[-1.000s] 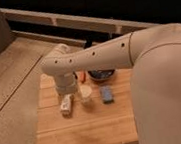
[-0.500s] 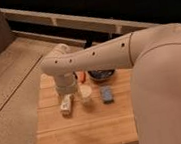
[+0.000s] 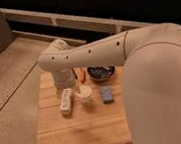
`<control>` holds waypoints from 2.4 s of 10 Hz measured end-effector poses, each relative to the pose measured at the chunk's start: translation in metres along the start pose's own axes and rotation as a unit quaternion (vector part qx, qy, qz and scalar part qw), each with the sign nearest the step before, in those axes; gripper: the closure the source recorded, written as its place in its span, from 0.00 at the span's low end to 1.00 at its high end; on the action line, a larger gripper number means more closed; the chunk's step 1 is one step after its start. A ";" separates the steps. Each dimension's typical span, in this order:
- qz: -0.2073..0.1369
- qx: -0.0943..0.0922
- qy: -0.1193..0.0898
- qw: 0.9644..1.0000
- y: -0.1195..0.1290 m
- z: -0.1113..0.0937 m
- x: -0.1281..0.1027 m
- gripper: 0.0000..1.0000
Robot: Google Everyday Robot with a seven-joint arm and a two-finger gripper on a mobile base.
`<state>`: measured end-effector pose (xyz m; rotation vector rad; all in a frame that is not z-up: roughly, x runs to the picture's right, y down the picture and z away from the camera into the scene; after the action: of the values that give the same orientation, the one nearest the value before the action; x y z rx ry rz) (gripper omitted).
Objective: Drag the pepper across the table
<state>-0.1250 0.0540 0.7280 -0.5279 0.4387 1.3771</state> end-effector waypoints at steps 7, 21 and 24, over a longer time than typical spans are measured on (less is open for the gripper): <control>-0.040 0.014 -0.035 0.999 -0.032 -0.005 -0.068 0.35; 0.003 0.004 -0.068 0.998 -0.058 0.040 -0.136 0.35; 0.023 -0.023 -0.067 0.997 -0.069 0.065 -0.154 0.35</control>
<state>-0.0801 -0.0387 0.8772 -0.4636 0.3126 1.4605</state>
